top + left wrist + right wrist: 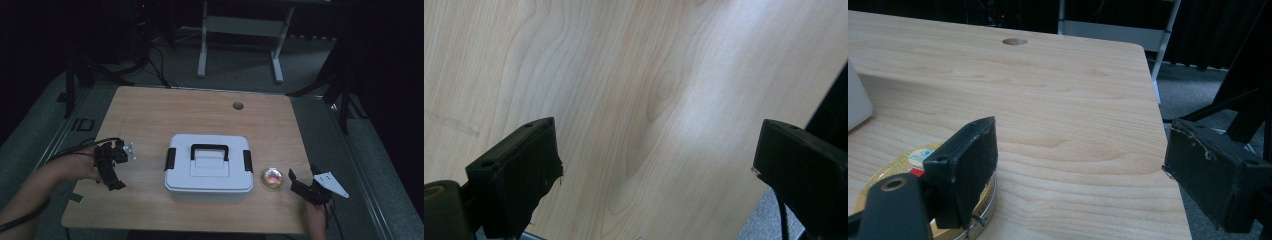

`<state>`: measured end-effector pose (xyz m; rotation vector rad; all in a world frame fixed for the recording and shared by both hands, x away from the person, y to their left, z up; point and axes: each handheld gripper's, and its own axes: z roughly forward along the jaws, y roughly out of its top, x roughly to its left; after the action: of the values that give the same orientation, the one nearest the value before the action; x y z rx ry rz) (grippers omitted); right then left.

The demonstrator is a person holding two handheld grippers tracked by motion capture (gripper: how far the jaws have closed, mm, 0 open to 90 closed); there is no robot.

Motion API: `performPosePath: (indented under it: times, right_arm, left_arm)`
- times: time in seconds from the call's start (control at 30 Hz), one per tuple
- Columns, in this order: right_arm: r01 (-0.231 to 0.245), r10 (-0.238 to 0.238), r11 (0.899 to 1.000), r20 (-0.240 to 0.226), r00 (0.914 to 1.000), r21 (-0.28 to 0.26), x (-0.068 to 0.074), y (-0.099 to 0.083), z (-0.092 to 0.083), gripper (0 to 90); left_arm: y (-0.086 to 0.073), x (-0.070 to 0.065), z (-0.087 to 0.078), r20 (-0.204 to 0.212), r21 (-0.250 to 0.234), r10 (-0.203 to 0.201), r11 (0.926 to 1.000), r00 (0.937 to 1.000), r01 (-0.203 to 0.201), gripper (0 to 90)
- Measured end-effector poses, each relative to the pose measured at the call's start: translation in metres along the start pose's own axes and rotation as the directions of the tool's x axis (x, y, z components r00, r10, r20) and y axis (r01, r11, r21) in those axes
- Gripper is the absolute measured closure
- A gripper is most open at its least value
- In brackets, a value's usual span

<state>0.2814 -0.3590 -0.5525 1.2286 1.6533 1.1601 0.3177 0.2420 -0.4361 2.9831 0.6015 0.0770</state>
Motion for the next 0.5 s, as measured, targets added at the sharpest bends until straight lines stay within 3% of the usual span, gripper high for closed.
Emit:
performPosePath:
  times: [0.23, 0.43, 0.5]
  right_arm:
    - [0.001, -0.001, 1.0, 0.002, 1.0, 0.001, 0.0, 0.0, 0.0, 13.4]
    - [0.0, 0.0, 1.0, 0.001, 1.0, 0.002, 0.0, 0.0, 0.0, 13.4]
    - [0.001, -0.001, 1.0, 0.0, 1.0, 0.001, 0.0, 0.0, 0.0, 13.4]
  left_arm:
    - [0.012, -0.001, -0.019, -0.014, 0.009, 0.023, 0.9997, 0.9996, -0.023, 4.3]
    - [0.026, -0.002, -0.031, 0.016, 0.011, 0.059, 0.9982, 0.9981, -0.059, 4.4]
    - [0.032, -0.003, -0.035, 0.025, -0.009, 0.072, 0.9974, 0.9971, -0.072, 4.4]
